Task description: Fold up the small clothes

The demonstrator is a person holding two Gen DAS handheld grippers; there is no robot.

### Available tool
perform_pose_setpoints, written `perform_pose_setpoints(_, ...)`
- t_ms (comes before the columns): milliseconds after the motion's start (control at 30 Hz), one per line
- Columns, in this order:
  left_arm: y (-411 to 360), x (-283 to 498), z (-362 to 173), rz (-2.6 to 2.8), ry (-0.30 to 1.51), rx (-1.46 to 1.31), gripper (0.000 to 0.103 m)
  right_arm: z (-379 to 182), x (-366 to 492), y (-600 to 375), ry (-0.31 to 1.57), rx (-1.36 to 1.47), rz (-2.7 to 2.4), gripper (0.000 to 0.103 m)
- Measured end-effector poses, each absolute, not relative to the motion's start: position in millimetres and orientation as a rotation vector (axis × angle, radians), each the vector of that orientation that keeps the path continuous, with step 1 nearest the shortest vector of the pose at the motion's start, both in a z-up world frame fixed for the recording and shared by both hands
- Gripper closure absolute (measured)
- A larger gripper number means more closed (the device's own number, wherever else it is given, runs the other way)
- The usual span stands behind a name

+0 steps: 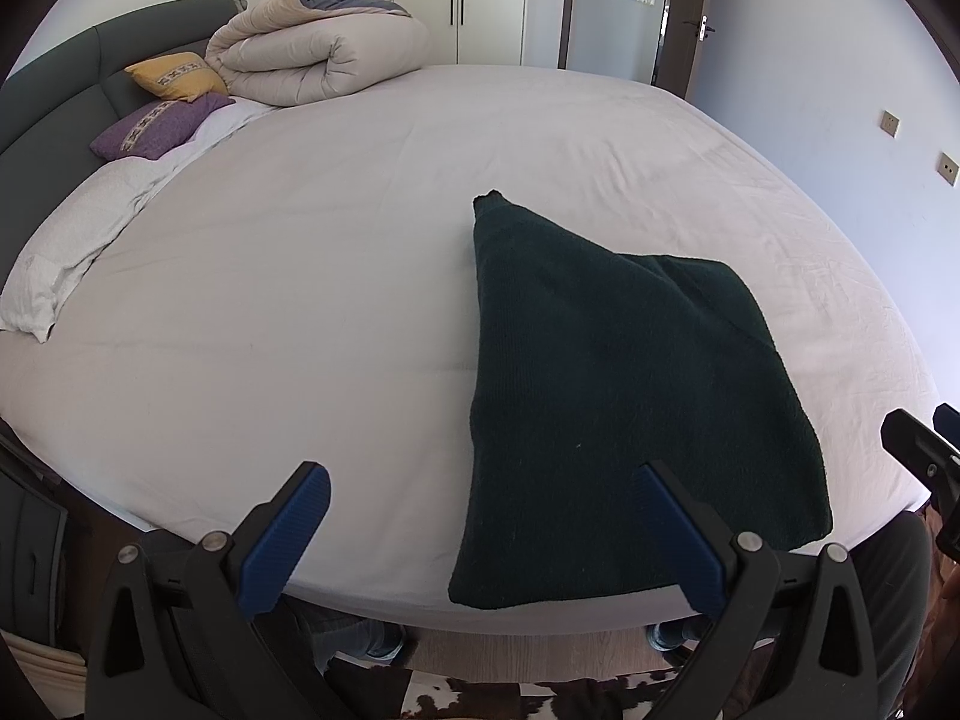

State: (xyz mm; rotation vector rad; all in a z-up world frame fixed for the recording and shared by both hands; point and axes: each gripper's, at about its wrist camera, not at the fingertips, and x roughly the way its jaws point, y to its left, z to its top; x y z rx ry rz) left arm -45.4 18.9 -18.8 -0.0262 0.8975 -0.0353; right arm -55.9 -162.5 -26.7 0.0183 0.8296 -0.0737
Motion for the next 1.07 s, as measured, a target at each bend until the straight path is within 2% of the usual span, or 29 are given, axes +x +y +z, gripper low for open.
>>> perform_pose_setpoints(1067, 14.2, -45.3, -26.1, -0.045, 0.916, -0.013, 0.0, -31.1, -55.3, -168.1, 0.842, 0.026, -0.071, 0.0)
